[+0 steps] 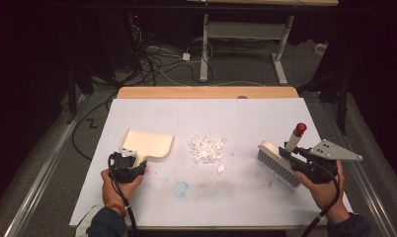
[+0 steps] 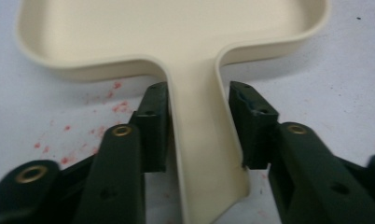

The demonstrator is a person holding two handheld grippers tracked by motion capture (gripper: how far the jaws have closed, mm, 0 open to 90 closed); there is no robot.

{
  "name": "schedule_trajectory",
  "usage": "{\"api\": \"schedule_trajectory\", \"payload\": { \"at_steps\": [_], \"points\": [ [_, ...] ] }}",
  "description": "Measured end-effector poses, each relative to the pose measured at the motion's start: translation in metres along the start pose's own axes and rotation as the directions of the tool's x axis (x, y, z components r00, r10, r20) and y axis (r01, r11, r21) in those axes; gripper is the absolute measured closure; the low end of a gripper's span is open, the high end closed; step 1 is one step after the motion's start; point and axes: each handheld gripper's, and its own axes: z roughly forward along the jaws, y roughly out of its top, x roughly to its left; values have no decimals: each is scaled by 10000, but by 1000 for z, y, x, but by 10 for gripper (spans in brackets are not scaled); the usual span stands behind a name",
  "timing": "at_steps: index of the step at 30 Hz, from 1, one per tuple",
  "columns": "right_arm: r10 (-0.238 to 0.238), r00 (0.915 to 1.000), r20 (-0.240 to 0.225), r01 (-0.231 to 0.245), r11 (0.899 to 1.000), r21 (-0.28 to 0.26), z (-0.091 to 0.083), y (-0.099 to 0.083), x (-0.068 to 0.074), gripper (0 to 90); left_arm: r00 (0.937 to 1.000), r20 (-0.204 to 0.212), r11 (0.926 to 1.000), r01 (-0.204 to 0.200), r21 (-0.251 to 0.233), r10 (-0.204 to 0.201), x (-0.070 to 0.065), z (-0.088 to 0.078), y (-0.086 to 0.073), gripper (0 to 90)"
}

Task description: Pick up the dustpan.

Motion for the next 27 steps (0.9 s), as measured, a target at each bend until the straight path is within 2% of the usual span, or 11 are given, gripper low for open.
{"api": "schedule_trajectory", "payload": {
  "at_steps": [7, 11, 13, 14, 16, 19, 21, 22, 25, 26, 27],
  "points": [
    [36, 10000, 51, -36, 10000, 69, 3, -1, -2, 708, 9981, 303, 9971, -554, 517, 539, 7, 0, 12, 629],
    [66, 9999, 151, -67, 10000, 33, 2, -1, -4, 708, 9956, 400, 9939, -870, 675, 844, 13, -9, 19, 630],
    [75, 9997, 227, -75, 10000, 25, 1, -1, -5, 708, 9919, 835, 9917, -1020, 779, 955, 14, -19, 23, 630],
    [75, 9997, 227, -75, 10000, 25, 1, -1, -5, 708, 9919, 835, 9917, -1020, 779, 955, 14, -19, 23, 630],
    [124, 9994, 330, -124, 9999, 14, 0, -2, -8, 708, 9830, 934, 9842, -1643, 660, 1579, 10, -37, 26, 630],
    [119, 9992, 394, -121, 9999, 54, -2, -3, -9, 708, 9706, 1291, 9741, -2138, 743, 2032, 5, -52, 24, 630],
    [138, 9990, 421, -142, 9999, 80, -2, -3, -9, 708, 9602, 1348, 9614, -2582, 952, 2446, 0, -59, 20, 630],
    [121, 9989, 453, -125, 9999, 73, -2, -4, -10, 708, 9515, 1575, 9530, -2827, 1090, 2643, -3, -61, 17, 630],
    [174, 9985, 521, -177, 9998, 66, -3, -4, -10, 709, 9321, 2008, 9322, -3324, 1436, 3014, -12, -65, 7, 630],
    [162, 9983, 556, -165, 9999, 40, -3, -3, -11, 709, 9315, 2002, 9323, -3337, 1393, 3035, -14, -66, 5, 630],
    [148, 9982, 580, -148, 9999, 3, -3, -3, -11, 709, 9278, 2058, 9294, -3423, 1381, 3112, -15, -67, 3, 630]
  ]
}}
